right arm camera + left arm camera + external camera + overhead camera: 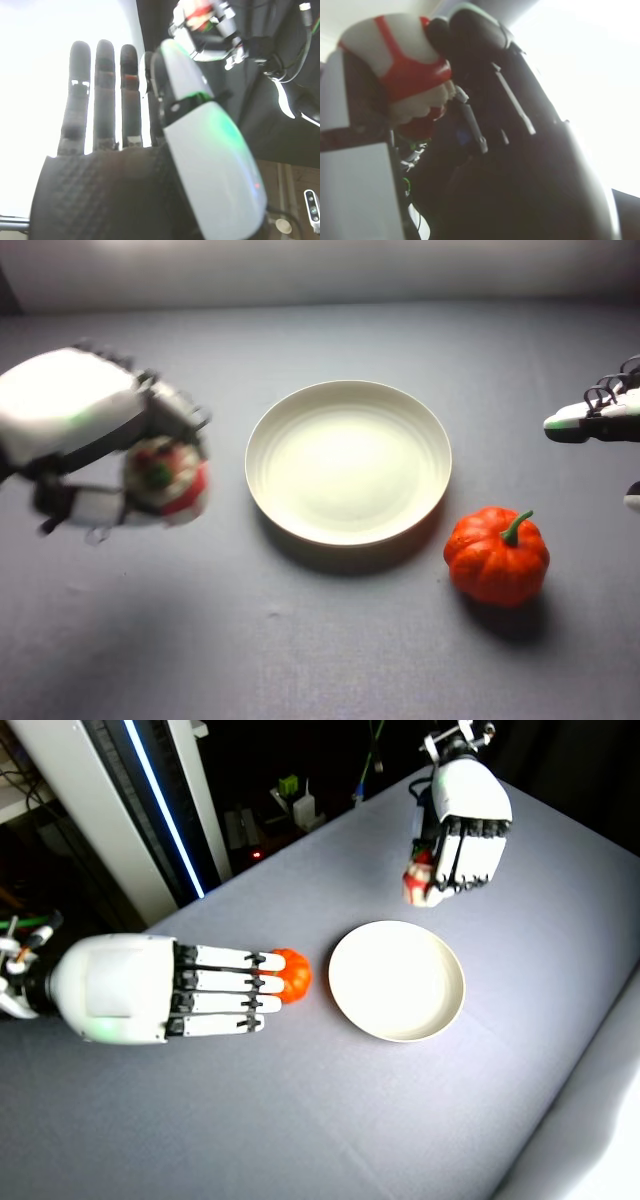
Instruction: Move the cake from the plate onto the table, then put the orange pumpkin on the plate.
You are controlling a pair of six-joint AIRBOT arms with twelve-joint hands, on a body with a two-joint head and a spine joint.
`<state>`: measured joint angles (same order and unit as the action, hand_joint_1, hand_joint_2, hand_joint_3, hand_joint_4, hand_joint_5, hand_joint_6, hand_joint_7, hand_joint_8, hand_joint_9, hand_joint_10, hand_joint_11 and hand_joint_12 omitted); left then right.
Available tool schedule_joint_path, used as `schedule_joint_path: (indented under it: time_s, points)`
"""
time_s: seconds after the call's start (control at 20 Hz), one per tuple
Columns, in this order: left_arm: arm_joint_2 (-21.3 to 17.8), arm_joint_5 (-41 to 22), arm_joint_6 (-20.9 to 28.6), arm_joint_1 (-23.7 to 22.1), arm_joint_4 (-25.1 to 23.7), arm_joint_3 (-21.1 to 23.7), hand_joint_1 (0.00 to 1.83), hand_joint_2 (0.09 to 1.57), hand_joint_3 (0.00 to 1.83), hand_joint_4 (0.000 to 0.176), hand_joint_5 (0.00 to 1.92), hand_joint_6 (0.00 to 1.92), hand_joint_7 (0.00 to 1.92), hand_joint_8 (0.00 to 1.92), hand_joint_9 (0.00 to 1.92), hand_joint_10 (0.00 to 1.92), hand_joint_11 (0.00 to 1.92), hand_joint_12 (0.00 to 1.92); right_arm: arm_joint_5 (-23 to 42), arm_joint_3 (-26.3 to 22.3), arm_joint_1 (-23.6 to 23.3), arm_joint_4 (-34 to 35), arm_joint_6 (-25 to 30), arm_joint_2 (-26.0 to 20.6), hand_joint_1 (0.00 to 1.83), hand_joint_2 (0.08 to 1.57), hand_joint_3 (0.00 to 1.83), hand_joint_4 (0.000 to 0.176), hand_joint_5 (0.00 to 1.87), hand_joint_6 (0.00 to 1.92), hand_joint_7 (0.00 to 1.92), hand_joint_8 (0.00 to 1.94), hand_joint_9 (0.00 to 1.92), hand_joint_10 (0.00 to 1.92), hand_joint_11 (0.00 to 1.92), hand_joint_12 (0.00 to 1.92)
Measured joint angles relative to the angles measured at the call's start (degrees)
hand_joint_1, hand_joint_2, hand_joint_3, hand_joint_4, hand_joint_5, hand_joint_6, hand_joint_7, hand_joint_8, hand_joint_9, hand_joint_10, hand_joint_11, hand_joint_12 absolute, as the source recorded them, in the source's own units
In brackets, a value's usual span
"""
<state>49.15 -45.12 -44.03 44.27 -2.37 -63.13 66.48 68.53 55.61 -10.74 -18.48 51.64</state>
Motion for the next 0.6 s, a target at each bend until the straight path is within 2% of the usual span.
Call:
schedule_joint_path:
  time_s: [0.05,0.15,0.25,0.3,0.35,0.4,0.5,0.6]
  points:
    - [-0.55,-0.85,-0.52,2.29,2.03,0.85,1.28,1.07,0.00,0.000,1.26,0.27,1.01,1.14,1.02,0.91,0.87,1.38,-0.07,0.00,0.00,-0.28,0.02,0.00,0.75,1.38,0.00,0.000,0.46,0.00,0.44,0.00,0.46,0.00,0.18,0.94]
    - [-0.63,-1.92,-0.98,6.73,5.03,1.68,1.28,1.08,0.00,0.000,1.22,0.30,1.00,1.18,0.99,0.90,0.79,1.46,-0.15,-0.02,0.00,-1.36,0.04,0.00,0.79,1.35,0.00,0.000,0.47,0.00,0.47,0.00,0.49,0.01,0.21,0.90]
    - [0.04,-2.67,-1.05,9.07,8.28,1.66,1.26,1.07,0.01,0.000,1.08,0.63,1.07,1.03,0.97,0.54,0.72,1.17,-1.55,0.00,0.00,-2.64,0.22,0.00,0.73,1.32,0.00,0.000,0.47,0.00,0.47,0.00,0.50,0.01,0.22,0.89]
    - [0.11,-3.45,-1.09,10.01,9.18,1.66,1.19,1.08,0.01,0.000,1.04,0.84,0.96,0.41,0.95,0.29,0.67,0.96,-2.54,0.00,-0.04,-3.69,0.24,0.00,0.76,1.30,0.00,0.000,0.49,0.00,0.48,0.01,0.50,0.01,0.20,0.89]
    - [0.31,-4.00,-1.18,10.45,9.99,1.66,1.18,1.02,0.00,0.000,0.86,0.31,0.95,0.14,0.94,0.15,0.62,0.90,-3.39,0.00,-0.26,-4.57,0.28,0.00,0.79,1.29,0.00,0.000,0.50,0.01,0.51,0.01,0.55,0.02,0.22,0.90]
    - [0.50,-4.48,-1.16,11.23,10.45,1.68,1.16,1.01,0.00,0.000,0.84,0.09,0.92,0.04,0.91,0.07,0.60,0.85,-3.87,0.02,-0.42,-5.01,0.26,0.11,0.78,1.29,0.00,0.000,0.51,0.00,0.53,0.01,0.56,0.01,0.20,0.93]
    - [0.52,-4.85,-1.14,12.46,10.60,2.27,1.10,0.99,0.00,0.000,0.79,0.00,0.85,0.00,0.83,0.00,0.59,0.56,-4.81,0.44,-0.68,-5.42,0.52,0.68,0.77,1.31,0.00,0.000,0.51,0.00,0.54,0.00,0.56,0.00,0.17,0.99]
    - [0.52,-4.98,-1.14,12.98,10.93,2.38,1.04,1.01,0.00,0.000,0.77,0.00,0.81,0.00,0.80,0.00,0.61,0.42,-5.33,0.74,-0.68,-5.49,0.72,0.90,0.80,1.29,0.00,0.000,0.53,0.01,0.54,0.00,0.56,0.00,0.16,0.99]
